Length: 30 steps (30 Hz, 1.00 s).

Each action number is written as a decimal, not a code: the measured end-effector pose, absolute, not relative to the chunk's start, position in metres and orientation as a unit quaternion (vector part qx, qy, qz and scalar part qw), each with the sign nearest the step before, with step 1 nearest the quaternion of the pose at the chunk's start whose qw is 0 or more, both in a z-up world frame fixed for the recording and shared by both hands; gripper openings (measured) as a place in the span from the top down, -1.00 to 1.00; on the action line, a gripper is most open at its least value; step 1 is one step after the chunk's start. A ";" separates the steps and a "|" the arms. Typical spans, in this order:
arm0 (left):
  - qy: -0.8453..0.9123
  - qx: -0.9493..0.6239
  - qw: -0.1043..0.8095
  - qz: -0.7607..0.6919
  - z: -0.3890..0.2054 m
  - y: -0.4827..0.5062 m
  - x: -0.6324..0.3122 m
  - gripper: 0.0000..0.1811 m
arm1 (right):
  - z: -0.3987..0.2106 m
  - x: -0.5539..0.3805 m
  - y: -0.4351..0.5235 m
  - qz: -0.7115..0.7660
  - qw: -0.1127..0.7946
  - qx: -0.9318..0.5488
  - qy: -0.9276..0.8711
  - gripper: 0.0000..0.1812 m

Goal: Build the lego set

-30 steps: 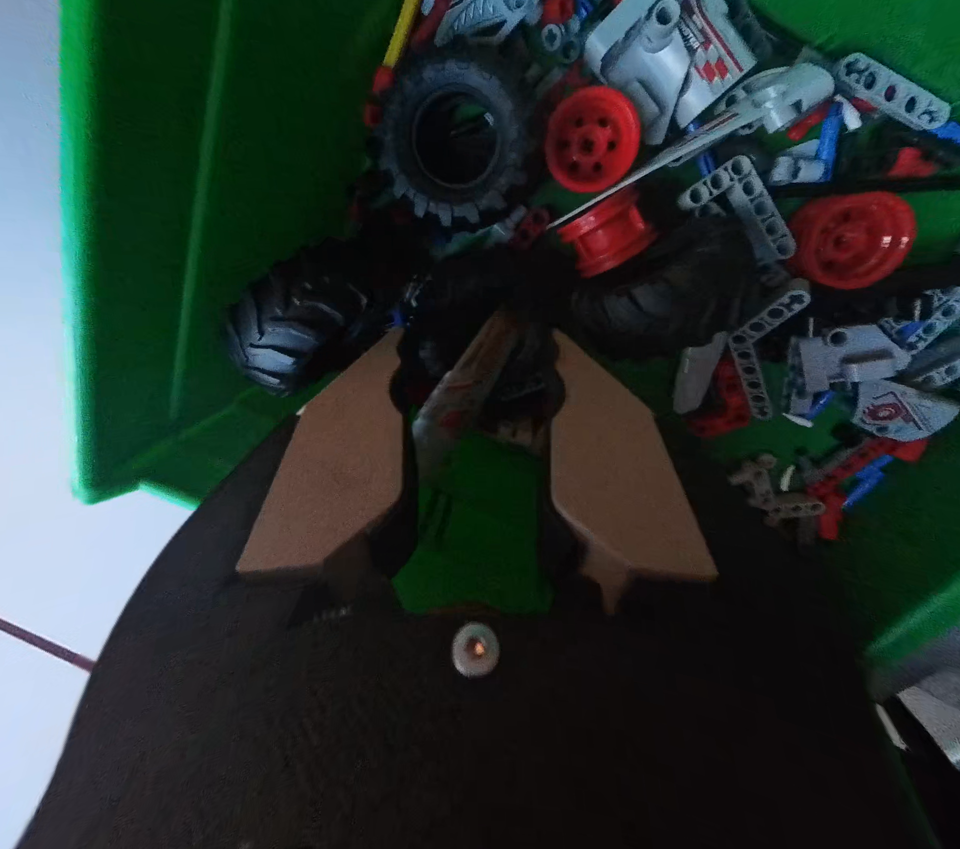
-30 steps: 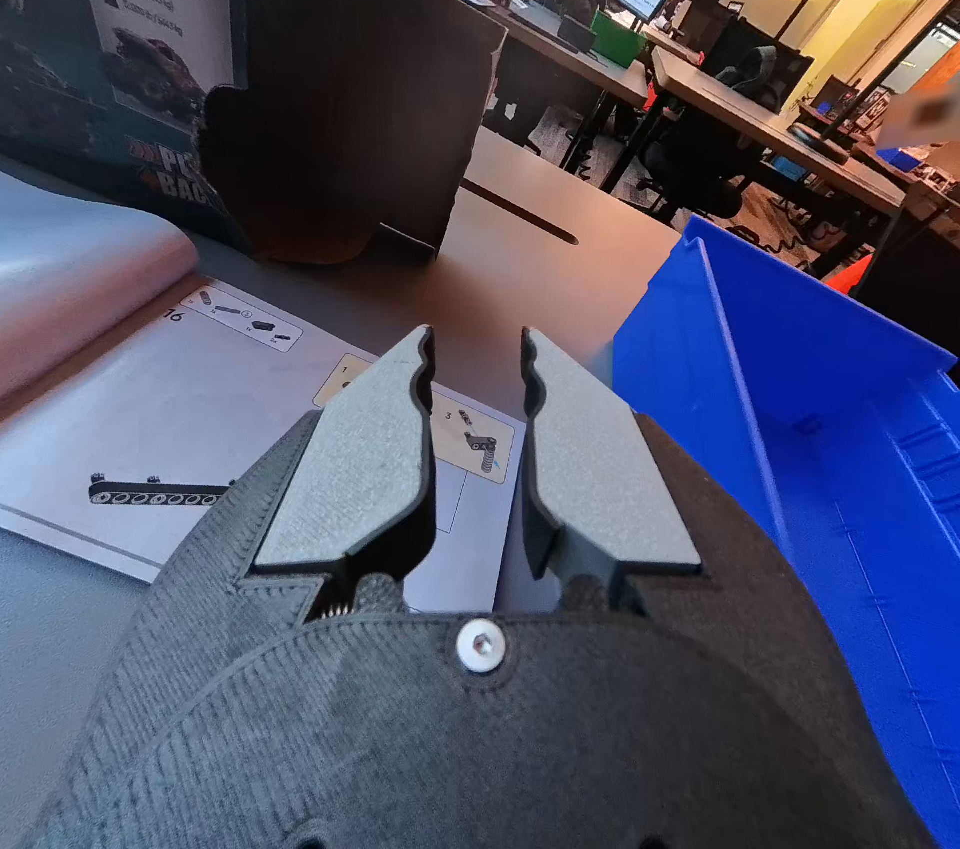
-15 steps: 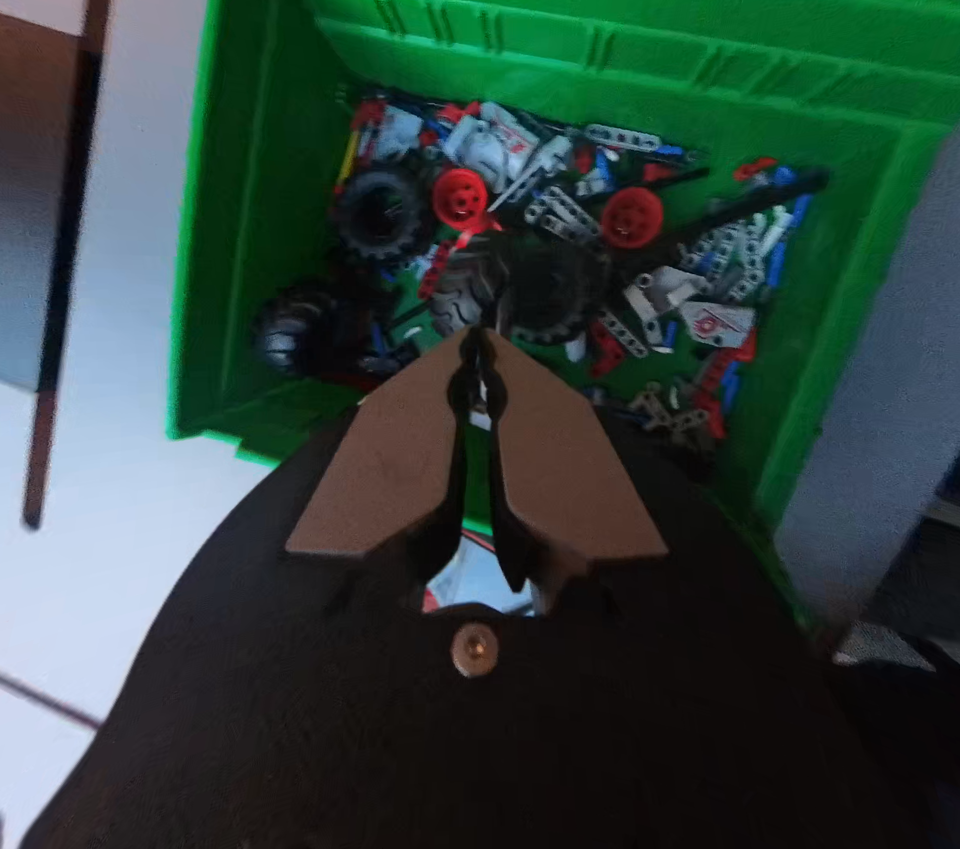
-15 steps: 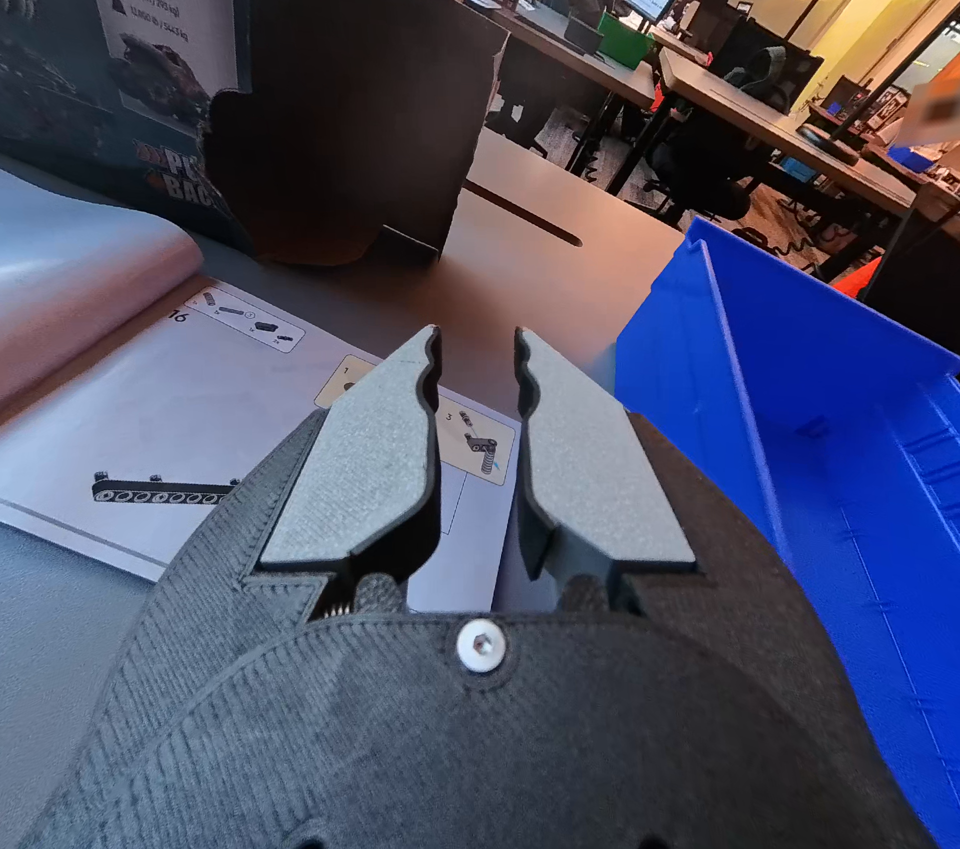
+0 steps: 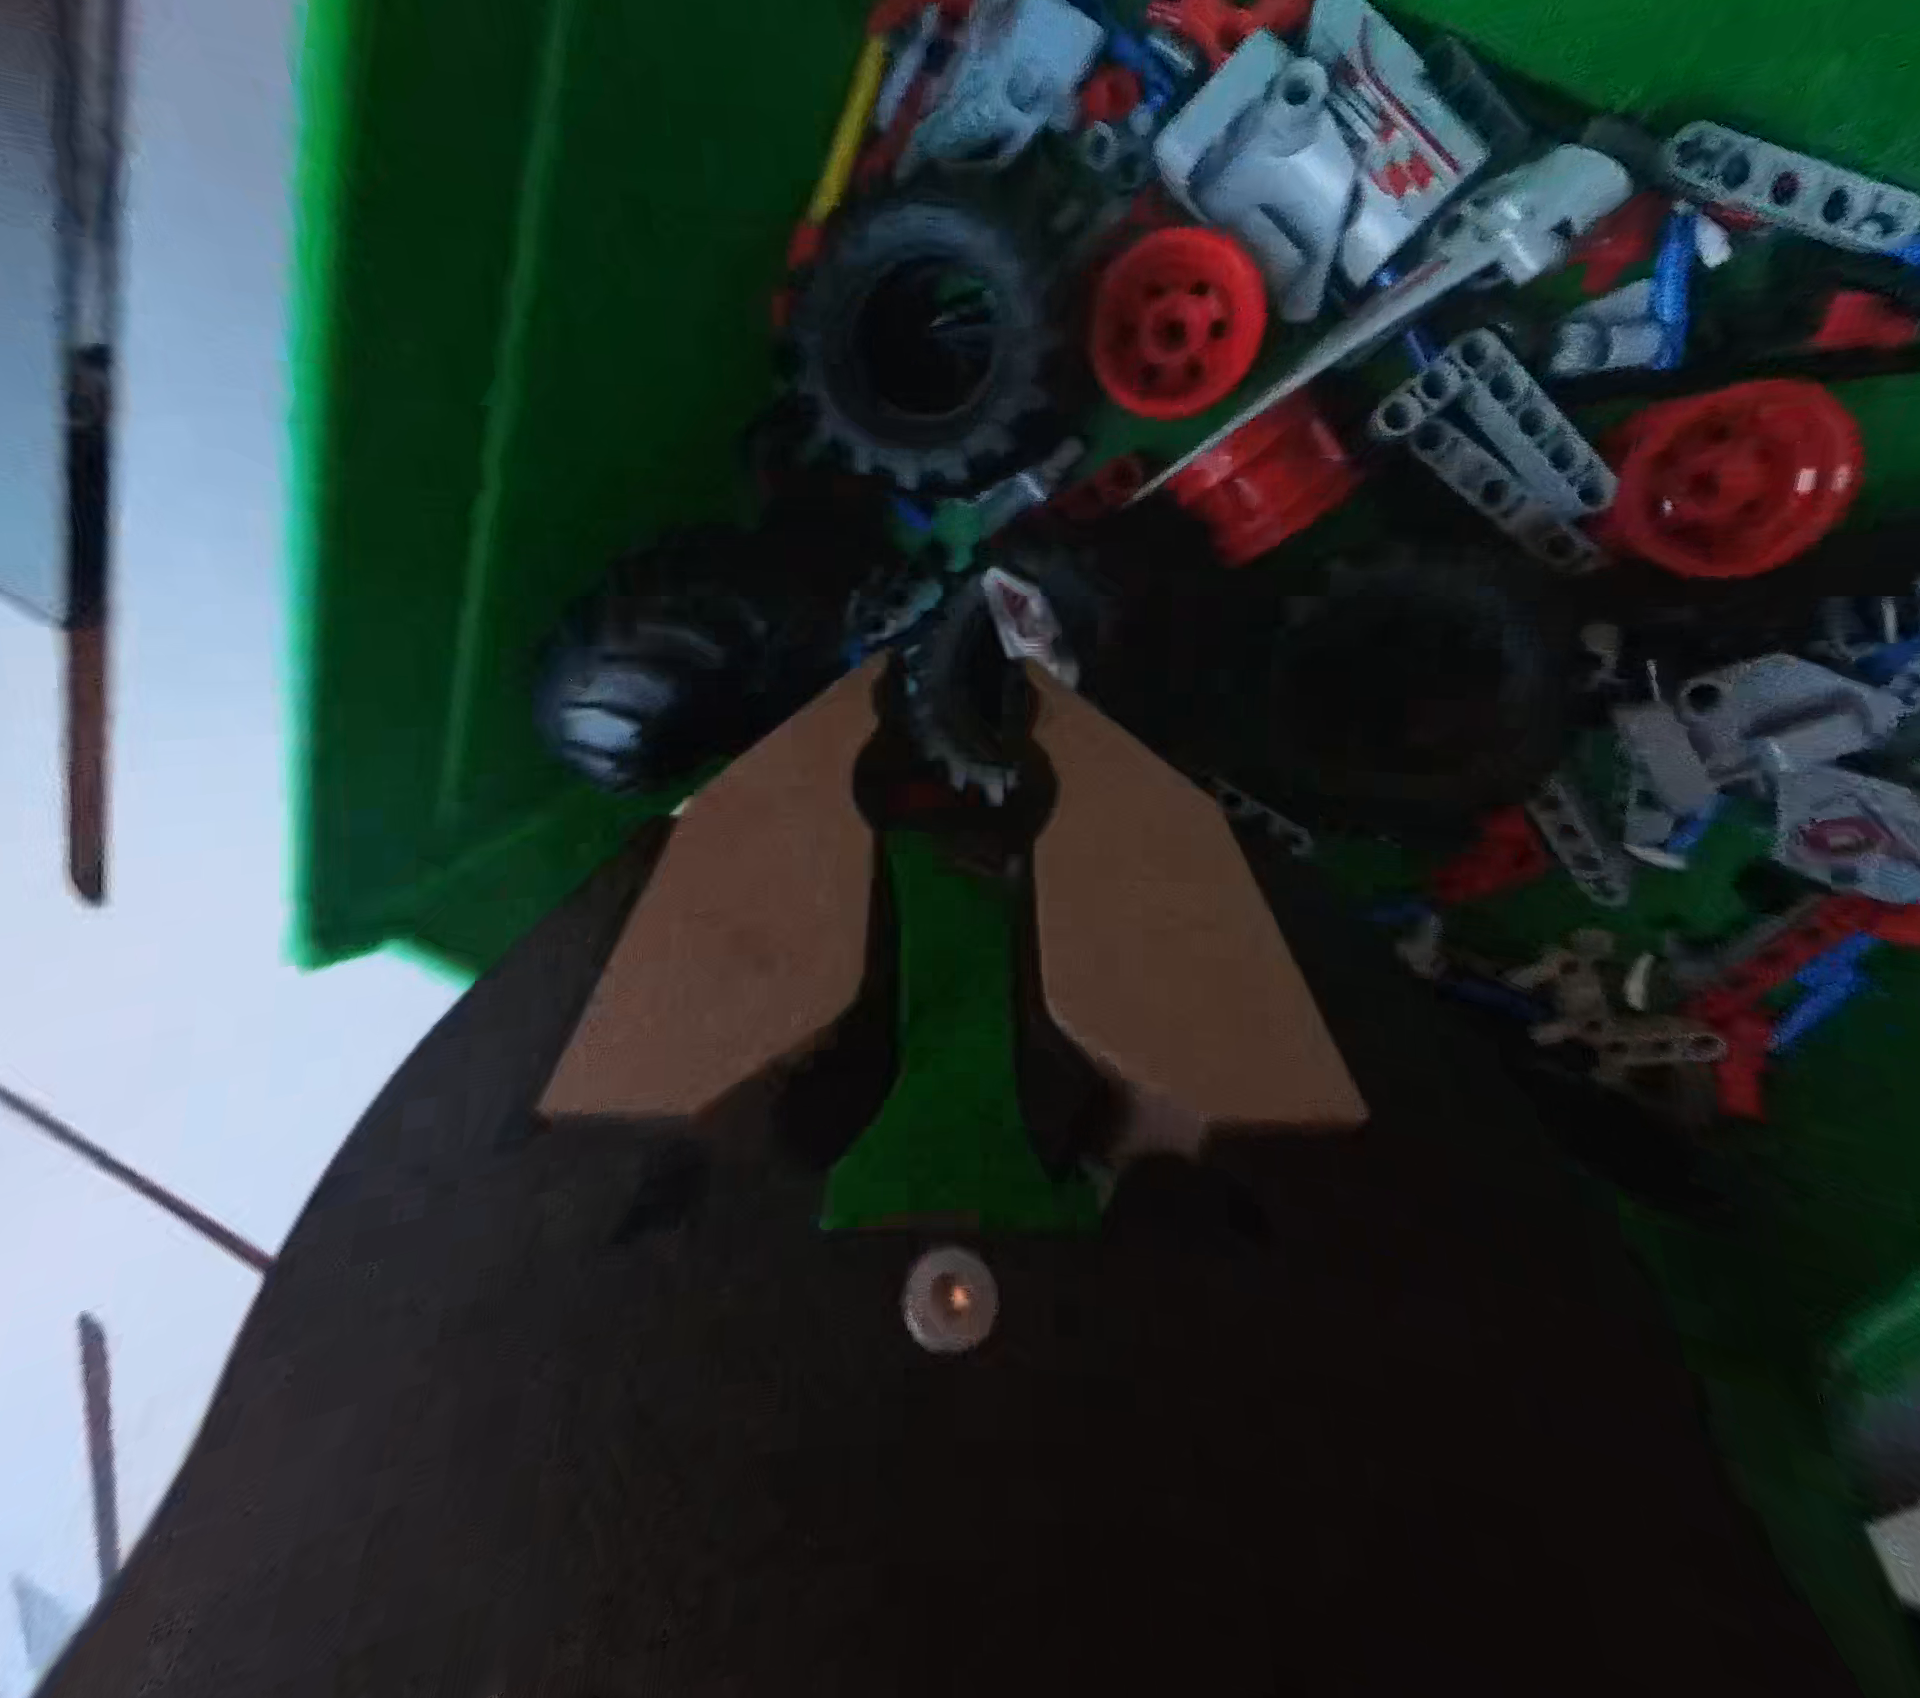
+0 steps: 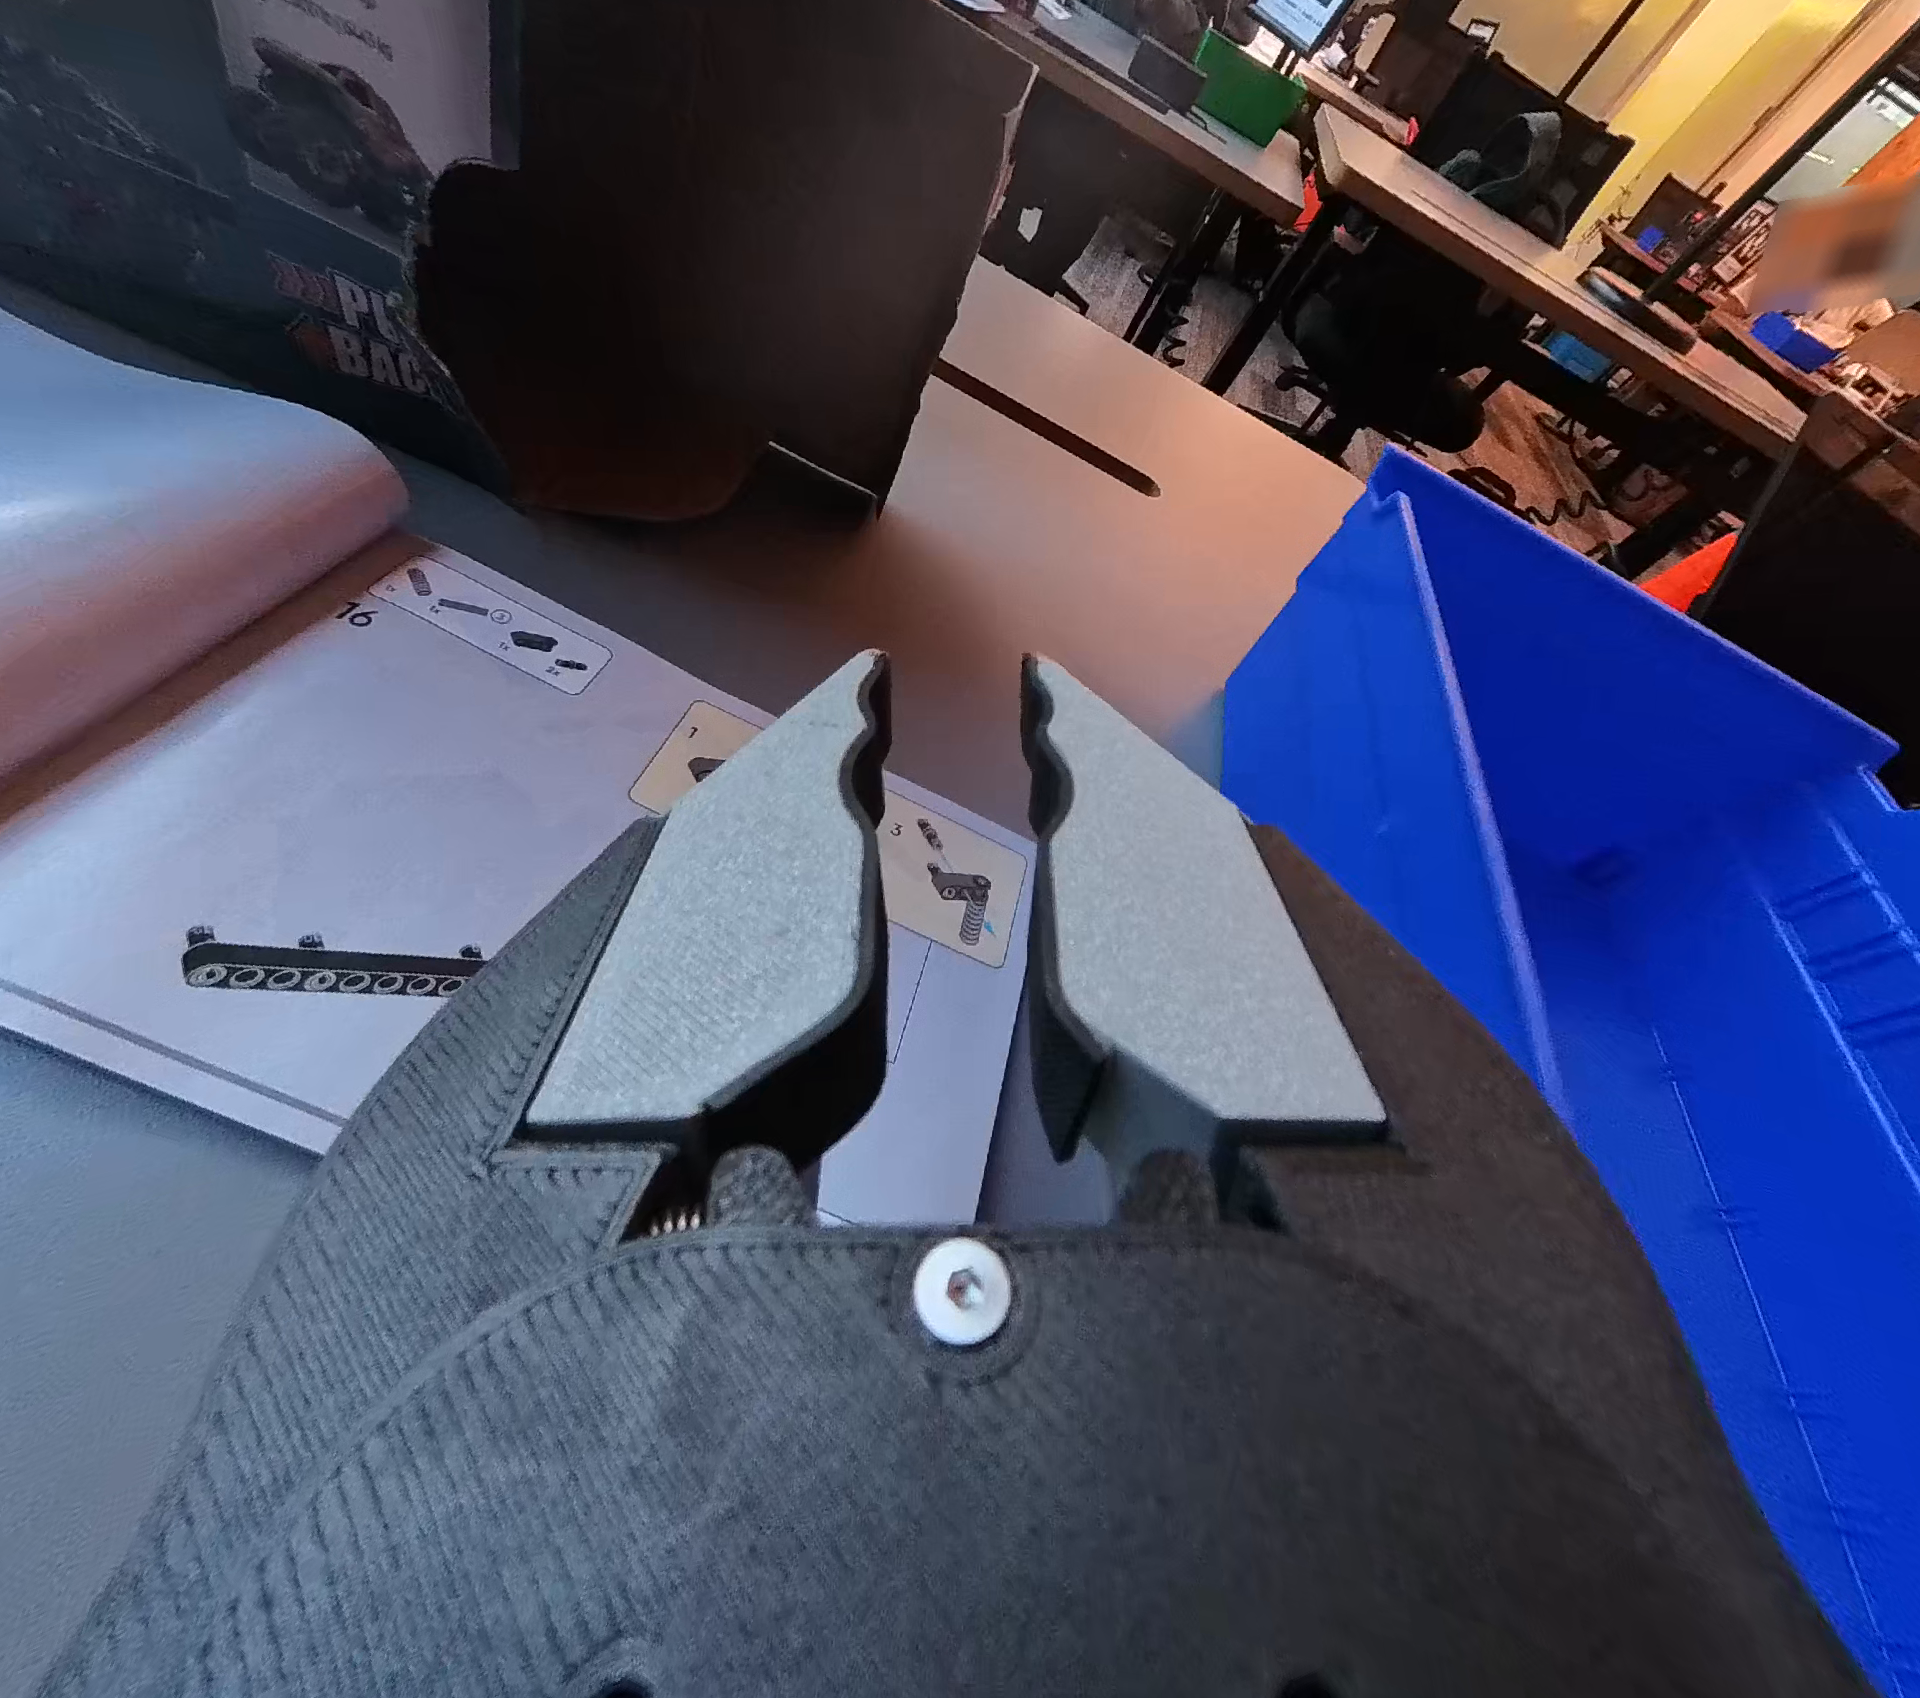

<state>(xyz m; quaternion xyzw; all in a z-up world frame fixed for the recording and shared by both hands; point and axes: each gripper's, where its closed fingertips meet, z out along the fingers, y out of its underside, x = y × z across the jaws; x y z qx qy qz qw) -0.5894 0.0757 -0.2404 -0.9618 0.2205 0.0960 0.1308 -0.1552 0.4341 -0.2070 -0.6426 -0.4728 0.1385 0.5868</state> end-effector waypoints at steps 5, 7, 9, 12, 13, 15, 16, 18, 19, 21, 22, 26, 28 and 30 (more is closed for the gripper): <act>0.321 -0.936 0.139 -0.036 -0.232 0.057 -0.526 0.99 | -0.206 -0.156 0.433 0.140 0.586 -0.641 -0.474 0.77; 0.286 -0.930 0.230 0.001 -0.198 0.080 -0.534 0.97 | -0.207 -0.156 0.433 0.140 0.586 -0.642 -0.475 0.77; 0.220 -0.928 0.284 0.101 -0.172 0.099 -0.574 0.94 | -0.208 -0.157 0.433 0.139 0.584 -0.642 -0.477 0.77; 0.188 -0.936 0.280 0.099 -0.180 0.103 -0.588 0.77 | -0.210 -0.159 0.433 0.140 0.580 -0.643 -0.480 0.77; 0.184 -0.941 0.271 0.091 -0.188 0.105 -0.586 0.70 | -0.210 -0.159 0.432 0.140 0.579 -0.643 -0.482 0.77; 0.176 -0.946 0.250 0.111 -0.201 0.111 -0.590 0.53 | -0.210 -0.160 0.431 0.141 0.578 -0.642 -0.484 0.77; 0.175 -0.946 0.244 0.124 -0.207 0.114 -0.592 0.49 | -0.210 -0.161 0.431 0.142 0.578 -0.641 -0.485 0.77; 0.187 -0.948 0.233 0.106 -0.220 0.118 -0.582 0.48 | -0.209 -0.161 0.429 0.144 0.579 -0.638 -0.486 0.77; 0.196 -0.950 0.225 0.093 -0.227 0.119 -0.576 0.47 | -0.208 -0.162 0.429 0.145 0.579 -0.638 -0.487 0.77; 0.210 -0.954 0.175 0.127 -0.242 0.116 -0.582 0.44 | -0.208 -0.163 0.428 0.147 0.580 -0.636 -0.488 0.78; 0.217 -0.949 0.152 0.170 -0.247 0.115 -0.591 0.43 | -0.207 -0.163 0.428 0.148 0.580 -0.635 -0.489 0.78; 0.306 -0.912 0.106 0.251 -0.261 0.110 -0.587 0.73 | -0.208 -0.163 0.429 0.149 0.578 -0.636 -0.489 0.78; 0.303 -0.907 0.113 0.269 -0.257 0.113 -0.592 1.00 | -0.208 -0.162 0.429 0.149 0.579 -0.636 -0.488 0.78; 0.270 -0.922 0.137 0.244 -0.249 0.117 -0.596 1.00 | -0.207 -0.162 0.429 0.149 0.580 -0.636 -0.487 0.79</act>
